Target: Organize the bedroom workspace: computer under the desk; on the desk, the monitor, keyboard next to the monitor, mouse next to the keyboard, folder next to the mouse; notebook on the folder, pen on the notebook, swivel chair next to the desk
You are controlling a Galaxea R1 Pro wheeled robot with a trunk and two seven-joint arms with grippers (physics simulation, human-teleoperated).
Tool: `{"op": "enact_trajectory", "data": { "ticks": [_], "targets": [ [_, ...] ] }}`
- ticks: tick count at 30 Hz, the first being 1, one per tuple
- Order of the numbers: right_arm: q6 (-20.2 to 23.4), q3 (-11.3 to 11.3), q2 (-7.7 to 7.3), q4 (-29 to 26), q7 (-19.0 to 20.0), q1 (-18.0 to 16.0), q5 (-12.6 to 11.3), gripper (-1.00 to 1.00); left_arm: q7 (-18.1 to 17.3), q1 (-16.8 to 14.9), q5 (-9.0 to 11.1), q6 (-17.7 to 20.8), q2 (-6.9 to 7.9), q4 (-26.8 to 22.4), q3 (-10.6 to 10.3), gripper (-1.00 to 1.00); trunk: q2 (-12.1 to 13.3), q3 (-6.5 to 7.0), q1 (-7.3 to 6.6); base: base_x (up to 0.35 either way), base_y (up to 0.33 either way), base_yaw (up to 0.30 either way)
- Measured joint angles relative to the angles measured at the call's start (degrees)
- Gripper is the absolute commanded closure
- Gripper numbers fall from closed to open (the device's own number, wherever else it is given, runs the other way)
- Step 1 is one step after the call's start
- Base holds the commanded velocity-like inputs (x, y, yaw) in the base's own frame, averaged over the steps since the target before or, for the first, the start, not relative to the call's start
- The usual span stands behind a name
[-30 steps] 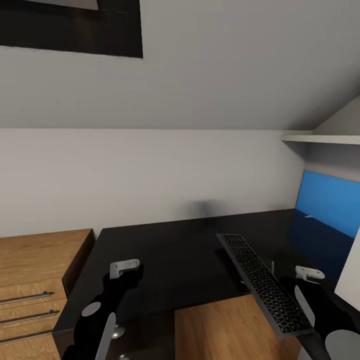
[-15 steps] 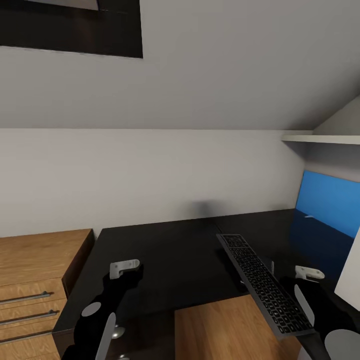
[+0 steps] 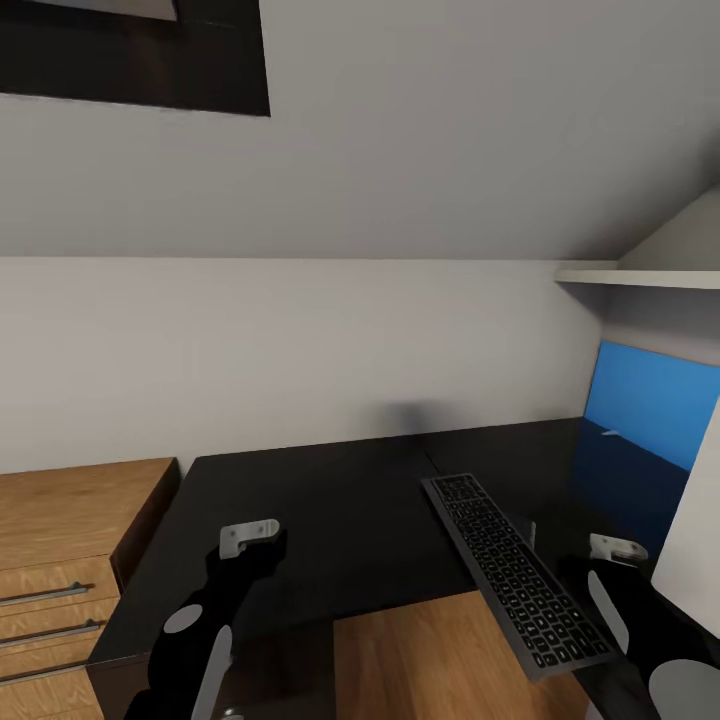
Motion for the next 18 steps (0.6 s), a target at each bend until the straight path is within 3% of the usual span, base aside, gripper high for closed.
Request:
{"op": "enact_trajectory", "data": {
  "ticks": [18],
  "targets": [
    [1.96,0.02,0.34,-0.89,-0.32,-0.03,0.45,-1.0,0.0,0.0,0.02,0.0,0.0,0.0,0.02,-1.0,0.0,0.01,0.0,0.0,0.0,0.0]
  ]
}}
